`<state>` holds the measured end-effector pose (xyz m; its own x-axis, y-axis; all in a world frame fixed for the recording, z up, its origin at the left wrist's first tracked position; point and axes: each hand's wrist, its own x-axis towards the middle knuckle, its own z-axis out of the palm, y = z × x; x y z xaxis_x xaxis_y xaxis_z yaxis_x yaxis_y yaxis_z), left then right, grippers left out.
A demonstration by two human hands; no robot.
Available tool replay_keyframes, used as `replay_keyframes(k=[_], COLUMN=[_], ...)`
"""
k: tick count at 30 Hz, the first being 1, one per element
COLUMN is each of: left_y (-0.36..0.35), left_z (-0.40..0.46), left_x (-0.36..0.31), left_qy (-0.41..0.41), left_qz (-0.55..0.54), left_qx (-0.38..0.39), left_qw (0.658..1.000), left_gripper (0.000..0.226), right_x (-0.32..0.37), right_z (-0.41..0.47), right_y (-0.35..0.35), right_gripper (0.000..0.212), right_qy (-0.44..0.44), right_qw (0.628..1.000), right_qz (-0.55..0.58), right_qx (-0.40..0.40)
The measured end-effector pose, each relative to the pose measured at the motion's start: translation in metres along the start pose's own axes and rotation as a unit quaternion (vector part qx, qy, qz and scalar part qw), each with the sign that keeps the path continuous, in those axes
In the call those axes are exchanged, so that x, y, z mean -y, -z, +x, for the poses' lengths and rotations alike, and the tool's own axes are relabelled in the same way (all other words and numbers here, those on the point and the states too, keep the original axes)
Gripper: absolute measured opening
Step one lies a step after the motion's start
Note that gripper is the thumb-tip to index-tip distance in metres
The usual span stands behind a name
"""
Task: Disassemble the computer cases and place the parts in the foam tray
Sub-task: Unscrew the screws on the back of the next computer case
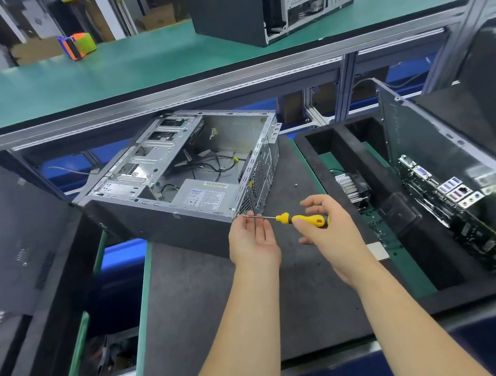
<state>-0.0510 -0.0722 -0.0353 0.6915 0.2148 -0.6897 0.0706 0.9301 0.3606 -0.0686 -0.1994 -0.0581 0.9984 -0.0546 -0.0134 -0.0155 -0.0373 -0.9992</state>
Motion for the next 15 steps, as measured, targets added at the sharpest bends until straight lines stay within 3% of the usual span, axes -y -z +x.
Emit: replay_keyframes(k=[1, 3, 5, 8, 15], left_y=[-0.0005, -0.0012, -0.0017, -0.0031, -0.0013], left_z=[-0.0001, -0.0008, -0.0014, -0.0011, 0.0016], left_x=[-0.0006, -0.0018, -0.0026, -0.0034, -0.0026], left_qy=[-0.003, -0.007, -0.009, -0.014, -0.015], left_qz=[0.000, 0.005, 0.011, 0.000, -0.017], left_qx=[0.000, -0.004, -0.006, -0.008, -0.020], left_qw=[1.000, 1.000, 1.000, 1.000, 1.000], left_gripper=[0.012, 0.012, 0.013, 0.013, 0.018], right_x=[0.0014, -0.0018, -0.0029, -0.0027, -0.0041], right_z=[-0.0004, 0.0011, 0.0015, -0.0011, -0.0004], right_y=[-0.0015, -0.0030, -0.0029, -0.0022, 0.0022], right_gripper=[0.005, 0.021, 0.023, 0.013, 0.036], right_qy=[-0.029, -0.070, -0.054, 0.003, -0.009], right_qw=[1.000, 0.997, 0.995, 0.998, 1.000], right_qz=[0.007, -0.032, -0.074, -0.041, 0.015], right_qx=[-0.002, -0.015, -0.033, -0.047, 0.004])
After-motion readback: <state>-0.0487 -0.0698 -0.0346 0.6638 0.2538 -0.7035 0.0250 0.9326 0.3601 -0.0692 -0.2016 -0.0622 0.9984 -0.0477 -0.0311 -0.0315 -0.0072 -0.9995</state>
